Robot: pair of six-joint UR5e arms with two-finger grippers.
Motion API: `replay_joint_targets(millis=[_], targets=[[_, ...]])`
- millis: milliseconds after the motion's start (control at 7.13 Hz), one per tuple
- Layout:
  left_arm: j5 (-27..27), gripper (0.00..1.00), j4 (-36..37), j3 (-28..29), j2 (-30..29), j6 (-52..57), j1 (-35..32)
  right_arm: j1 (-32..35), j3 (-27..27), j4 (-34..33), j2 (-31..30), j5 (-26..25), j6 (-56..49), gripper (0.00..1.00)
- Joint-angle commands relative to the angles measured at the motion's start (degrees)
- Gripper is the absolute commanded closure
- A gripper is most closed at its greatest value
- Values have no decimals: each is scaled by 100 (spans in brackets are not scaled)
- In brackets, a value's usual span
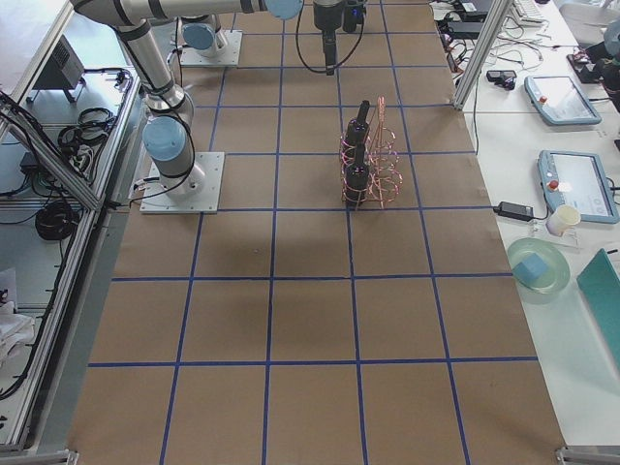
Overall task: Place wine into wine basket
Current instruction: 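Lower the open left gripper over the neck of the lying dark bottle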
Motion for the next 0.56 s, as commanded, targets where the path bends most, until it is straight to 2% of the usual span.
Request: replay_joint_targets(millis=[0,280,421], targets=[[8,0,0,-3,0,0,5,-9,18,18,0,-4,-9,0],[0,0,-9,6,0,26,144,-17,70,18,0,5,-35,0],[-9,0,-9,23,0,261,432,-18,70,9,0,5,-35,0]])
